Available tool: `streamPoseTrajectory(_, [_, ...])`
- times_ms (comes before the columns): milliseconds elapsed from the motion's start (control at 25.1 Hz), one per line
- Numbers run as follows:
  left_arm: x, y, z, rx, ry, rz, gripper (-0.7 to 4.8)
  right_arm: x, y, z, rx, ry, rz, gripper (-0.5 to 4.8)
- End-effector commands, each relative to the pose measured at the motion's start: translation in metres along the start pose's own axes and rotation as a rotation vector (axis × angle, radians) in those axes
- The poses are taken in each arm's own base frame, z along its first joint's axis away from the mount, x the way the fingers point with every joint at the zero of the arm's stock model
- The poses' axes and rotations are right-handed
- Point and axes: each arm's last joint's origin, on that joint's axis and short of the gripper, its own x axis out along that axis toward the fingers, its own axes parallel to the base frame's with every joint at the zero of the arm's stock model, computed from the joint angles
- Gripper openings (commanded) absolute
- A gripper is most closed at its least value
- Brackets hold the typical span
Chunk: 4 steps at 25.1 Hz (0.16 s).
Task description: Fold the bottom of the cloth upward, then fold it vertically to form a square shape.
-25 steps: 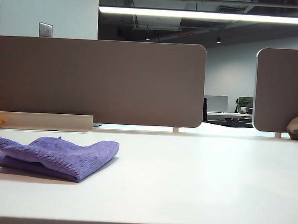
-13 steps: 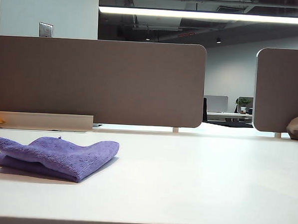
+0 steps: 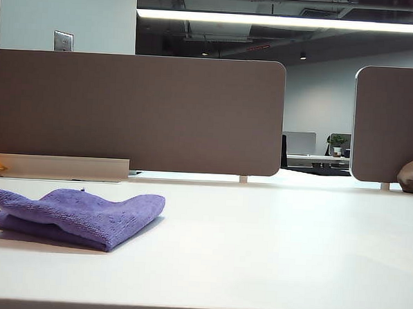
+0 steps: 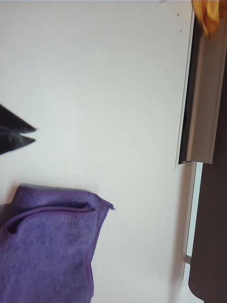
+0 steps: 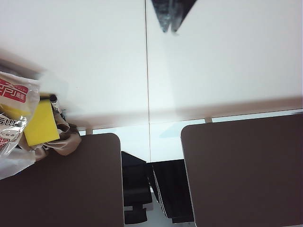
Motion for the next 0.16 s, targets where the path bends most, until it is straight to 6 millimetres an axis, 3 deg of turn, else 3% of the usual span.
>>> streamPoseTrajectory(40, [0.0003,0.0003,-0.0006,-0.001,0.000,0.005,-0.05,0.0003,0.0000,-0.0008,0.000,-0.005,0.002,-0.05])
streamPoseTrajectory(159, [0.0003,0.0003,-0.0006,-0.001,0.000,0.005,-0.05,0.0003,0.0000,-0.0008,0.000,-0.005,0.002,-0.05])
